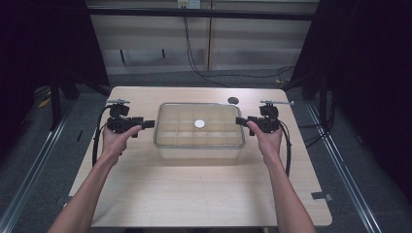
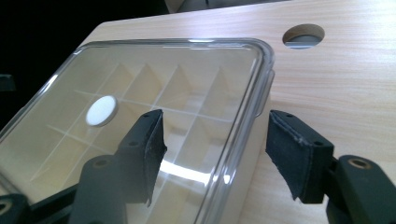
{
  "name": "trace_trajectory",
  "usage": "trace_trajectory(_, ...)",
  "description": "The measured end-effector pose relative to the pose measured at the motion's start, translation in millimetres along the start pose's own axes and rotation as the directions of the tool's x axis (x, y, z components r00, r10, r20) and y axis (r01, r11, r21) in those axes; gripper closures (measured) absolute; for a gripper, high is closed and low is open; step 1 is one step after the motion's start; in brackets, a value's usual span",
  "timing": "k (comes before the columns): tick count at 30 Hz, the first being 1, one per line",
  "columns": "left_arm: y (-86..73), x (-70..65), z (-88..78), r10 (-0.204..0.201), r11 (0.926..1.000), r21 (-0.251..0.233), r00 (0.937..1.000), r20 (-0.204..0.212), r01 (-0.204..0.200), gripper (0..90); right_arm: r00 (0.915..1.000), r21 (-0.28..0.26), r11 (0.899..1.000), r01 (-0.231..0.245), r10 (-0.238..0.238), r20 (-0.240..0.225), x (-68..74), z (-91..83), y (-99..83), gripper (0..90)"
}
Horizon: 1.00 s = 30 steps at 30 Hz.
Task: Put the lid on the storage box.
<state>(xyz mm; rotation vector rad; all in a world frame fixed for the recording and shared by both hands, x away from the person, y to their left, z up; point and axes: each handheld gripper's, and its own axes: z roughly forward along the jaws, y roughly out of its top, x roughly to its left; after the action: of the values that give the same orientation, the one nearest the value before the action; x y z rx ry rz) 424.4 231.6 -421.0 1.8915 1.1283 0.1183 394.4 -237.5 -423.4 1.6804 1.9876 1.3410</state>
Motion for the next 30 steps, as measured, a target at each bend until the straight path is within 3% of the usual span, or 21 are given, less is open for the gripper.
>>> trace_trajectory(4,-8.4,-8.3,-5.2,0.019,0.9998,-0.012,0.9998,0.004,-0.018,34.0,0.9996,-0.006,1.0,0.027,-0.027,-0.004,8.7,-7.4,-5.4,37.4)
trace_trajectory(8,-15.5,-17.2,-12.2,0.058,0.9983,-0.014,0.9983,0.007,-0.058,34.5,0.9985,-0.031,0.999,0.039,-0.04,-0.037,17.4,-18.8,-10.5,38.3)
trace_trajectory(16,-35.6,-26.2,-30.4,0.069,0.9968,-0.043,0.997,0.034,-0.068,33.8,0.9962,-0.04,0.997,0.063,-0.066,-0.058,25.4,-39.2,-26.5,40.5)
trace_trajectory(21,-46.6,-29.8,-42.2,0.081,0.9954,-0.054,0.9963,0.028,-0.079,34.5,0.9947,-0.064,0.995,0.075,-0.079,-0.067,31.5,-55.8,-35.0,41.2)
trace_trajectory(24,-53.9,-33.9,-47.9,0.111,0.993,-0.043,0.9937,0.014,-0.11,35.4,0.9937,-0.064,0.994,0.084,-0.088,-0.069,34.2,-64.5,-42.8,41.2)
trace_trajectory(27,-61.2,-36.5,-53.3,0.108,0.9935,-0.042,0.9936,0.035,-0.106,35.9,0.9928,-0.067,0.994,0.09,-0.094,-0.074,37.7,-73.1,-51.3,41.1)
trace_trajectory(30,-68.5,-40.0,-59.3,0.116,0.9924,-0.044,0.993,0.023,-0.115,35.9,0.9909,-0.068,0.993,0.101,-0.107,-0.082,42.4,-80.0,-57.0,41.1)
